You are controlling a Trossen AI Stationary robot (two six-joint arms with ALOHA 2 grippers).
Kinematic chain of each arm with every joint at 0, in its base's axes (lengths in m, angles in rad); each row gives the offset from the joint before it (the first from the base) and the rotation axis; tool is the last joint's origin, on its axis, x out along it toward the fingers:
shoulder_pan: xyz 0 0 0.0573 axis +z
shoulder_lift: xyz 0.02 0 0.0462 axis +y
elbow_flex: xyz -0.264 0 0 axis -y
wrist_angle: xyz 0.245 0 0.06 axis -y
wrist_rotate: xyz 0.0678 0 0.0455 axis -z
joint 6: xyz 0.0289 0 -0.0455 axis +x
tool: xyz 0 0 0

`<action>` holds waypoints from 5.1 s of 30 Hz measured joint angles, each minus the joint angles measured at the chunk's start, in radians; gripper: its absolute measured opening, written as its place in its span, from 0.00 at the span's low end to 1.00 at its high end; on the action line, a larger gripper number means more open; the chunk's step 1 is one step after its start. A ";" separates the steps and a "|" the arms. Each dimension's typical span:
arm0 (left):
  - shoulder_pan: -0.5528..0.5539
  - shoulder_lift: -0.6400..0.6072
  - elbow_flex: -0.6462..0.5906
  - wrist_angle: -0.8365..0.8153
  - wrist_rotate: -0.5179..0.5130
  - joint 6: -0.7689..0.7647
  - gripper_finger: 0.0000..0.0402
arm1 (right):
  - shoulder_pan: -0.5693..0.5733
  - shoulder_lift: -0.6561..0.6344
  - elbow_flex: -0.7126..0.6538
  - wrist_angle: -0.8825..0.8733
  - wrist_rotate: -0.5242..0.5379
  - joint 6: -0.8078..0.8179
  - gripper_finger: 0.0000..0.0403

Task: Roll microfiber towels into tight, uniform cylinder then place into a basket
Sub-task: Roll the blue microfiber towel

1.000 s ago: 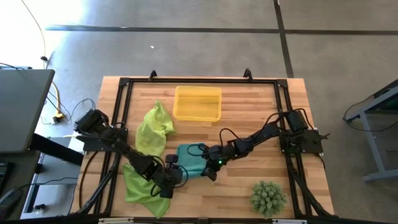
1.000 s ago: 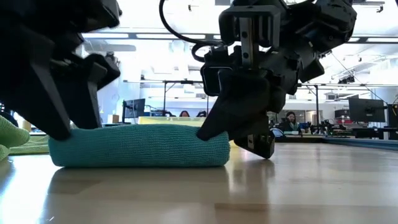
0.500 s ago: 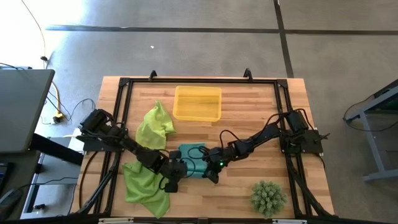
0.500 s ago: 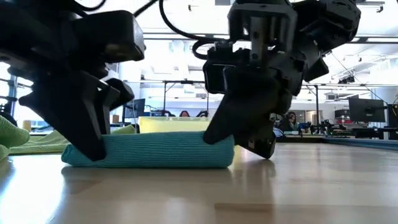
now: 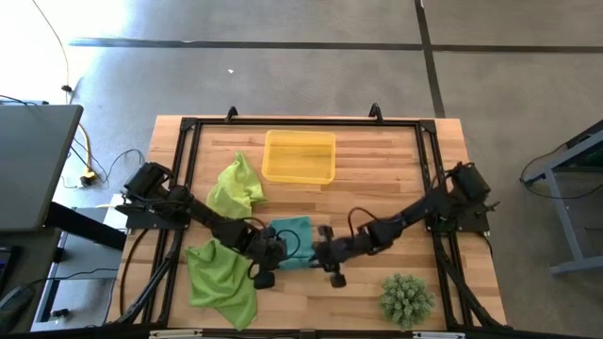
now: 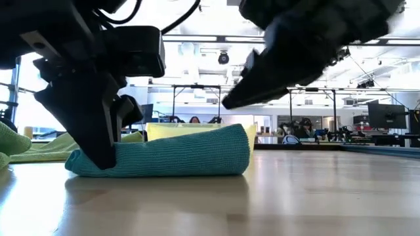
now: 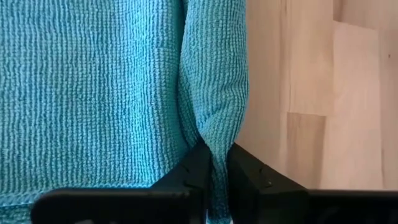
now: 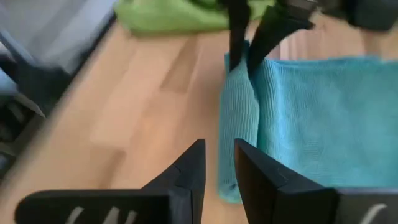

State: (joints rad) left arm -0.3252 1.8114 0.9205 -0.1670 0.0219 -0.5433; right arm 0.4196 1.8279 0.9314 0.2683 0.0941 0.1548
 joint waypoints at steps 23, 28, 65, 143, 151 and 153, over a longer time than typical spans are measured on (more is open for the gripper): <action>0.037 0.002 -0.001 0.015 0.013 -0.048 0.06 | 0.030 0.083 0.002 0.023 0.178 -0.209 0.42; 0.037 0.002 -0.001 0.019 -0.002 -0.048 0.07 | 0.025 0.099 0.003 -0.003 0.156 -0.177 0.43; 0.012 -0.186 -0.001 -0.137 -0.073 0.192 0.22 | 0.016 0.141 0.006 -0.117 0.074 0.508 0.01; 0.147 0.047 -0.001 0.106 0.244 -0.135 0.01 | 0.126 0.065 0.003 0.001 0.195 -0.366 0.30; 0.147 0.047 -0.001 0.107 0.243 -0.134 0.01 | 0.102 0.078 0.003 -0.022 0.272 -0.366 0.30; 0.147 0.047 -0.001 0.107 0.242 -0.130 0.01 | 0.091 0.078 0.003 -0.043 0.272 -0.366 0.30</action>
State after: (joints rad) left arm -0.1780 1.8580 0.9195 -0.0595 0.2643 -0.6734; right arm 0.5106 1.9057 0.9340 0.2256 0.3656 -0.2108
